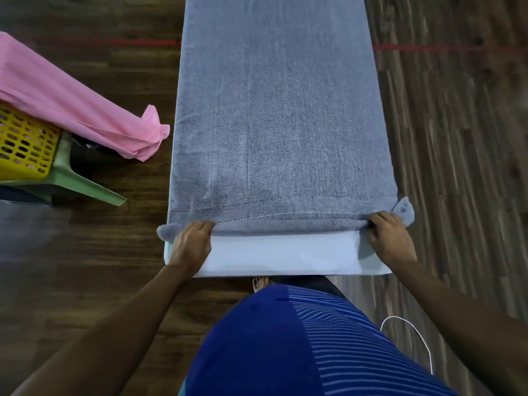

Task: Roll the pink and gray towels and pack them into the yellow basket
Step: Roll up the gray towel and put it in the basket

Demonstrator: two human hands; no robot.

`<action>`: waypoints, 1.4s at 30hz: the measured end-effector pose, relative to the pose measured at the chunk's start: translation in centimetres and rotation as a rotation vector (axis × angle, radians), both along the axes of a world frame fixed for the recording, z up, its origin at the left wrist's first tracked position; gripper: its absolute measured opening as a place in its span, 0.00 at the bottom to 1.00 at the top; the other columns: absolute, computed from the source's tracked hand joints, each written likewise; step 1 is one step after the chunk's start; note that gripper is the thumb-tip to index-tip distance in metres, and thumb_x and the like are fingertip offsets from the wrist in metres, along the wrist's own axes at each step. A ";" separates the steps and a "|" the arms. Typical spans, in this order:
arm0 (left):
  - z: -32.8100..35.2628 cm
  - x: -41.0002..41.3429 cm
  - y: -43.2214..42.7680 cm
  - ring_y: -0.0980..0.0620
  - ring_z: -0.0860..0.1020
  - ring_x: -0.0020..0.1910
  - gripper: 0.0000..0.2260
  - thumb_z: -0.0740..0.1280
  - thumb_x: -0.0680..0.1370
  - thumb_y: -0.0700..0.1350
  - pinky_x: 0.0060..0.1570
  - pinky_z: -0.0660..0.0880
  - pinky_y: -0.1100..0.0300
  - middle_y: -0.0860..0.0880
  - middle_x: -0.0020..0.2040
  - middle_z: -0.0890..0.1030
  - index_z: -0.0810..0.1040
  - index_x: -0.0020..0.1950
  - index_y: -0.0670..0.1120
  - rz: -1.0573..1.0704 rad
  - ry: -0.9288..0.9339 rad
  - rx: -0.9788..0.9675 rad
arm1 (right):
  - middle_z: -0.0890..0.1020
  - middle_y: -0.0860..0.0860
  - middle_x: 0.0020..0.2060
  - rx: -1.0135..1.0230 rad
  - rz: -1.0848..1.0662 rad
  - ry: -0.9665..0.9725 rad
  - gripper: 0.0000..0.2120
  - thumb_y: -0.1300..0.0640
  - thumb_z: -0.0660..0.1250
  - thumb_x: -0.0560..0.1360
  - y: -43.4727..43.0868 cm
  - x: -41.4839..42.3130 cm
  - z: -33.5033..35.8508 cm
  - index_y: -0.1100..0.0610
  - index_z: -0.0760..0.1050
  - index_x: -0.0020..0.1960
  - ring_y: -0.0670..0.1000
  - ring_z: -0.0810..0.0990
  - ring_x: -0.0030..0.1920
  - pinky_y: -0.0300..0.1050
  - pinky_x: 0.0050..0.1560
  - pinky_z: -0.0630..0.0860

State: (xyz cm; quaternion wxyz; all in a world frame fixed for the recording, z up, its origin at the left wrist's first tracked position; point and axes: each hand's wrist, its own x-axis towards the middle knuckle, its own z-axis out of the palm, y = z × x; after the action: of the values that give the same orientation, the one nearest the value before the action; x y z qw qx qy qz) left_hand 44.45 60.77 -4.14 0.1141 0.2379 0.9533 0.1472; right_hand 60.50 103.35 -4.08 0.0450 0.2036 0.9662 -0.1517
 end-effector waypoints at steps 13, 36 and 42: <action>0.9 -2.2 -0.4 0.43 0.72 0.49 0.04 0.65 0.76 0.42 0.50 0.67 0.47 0.46 0.48 0.76 0.75 0.50 0.45 0.059 0.125 -0.054 | 0.76 0.59 0.47 0.151 -0.074 0.027 0.09 0.59 0.64 0.72 0.0 -0.4 0.5 0.60 0.76 0.51 0.63 0.73 0.48 0.58 0.50 0.66; 1.1 -2.2 1.0 0.43 0.78 0.38 0.10 0.56 0.75 0.46 0.44 0.70 0.51 0.45 0.38 0.81 0.75 0.40 0.45 -0.005 -0.122 -0.102 | 0.81 0.54 0.51 0.101 0.016 -0.215 0.09 0.54 0.65 0.75 -0.5 -2.5 1.3 0.54 0.79 0.53 0.58 0.76 0.54 0.53 0.55 0.62; 0.5 -0.3 1.1 0.43 0.74 0.51 0.14 0.61 0.72 0.42 0.52 0.71 0.48 0.44 0.52 0.77 0.76 0.57 0.43 -0.141 0.182 -0.010 | 0.76 0.57 0.46 0.032 0.072 0.078 0.12 0.62 0.69 0.69 -1.6 -0.9 0.2 0.60 0.76 0.52 0.61 0.75 0.45 0.56 0.46 0.72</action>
State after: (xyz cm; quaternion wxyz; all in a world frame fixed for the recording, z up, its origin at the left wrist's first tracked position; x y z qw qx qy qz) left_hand 44.11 61.86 -3.69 0.0385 0.3160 0.9413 0.1121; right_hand 59.60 101.73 -3.86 0.0094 0.1632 0.9762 -0.1423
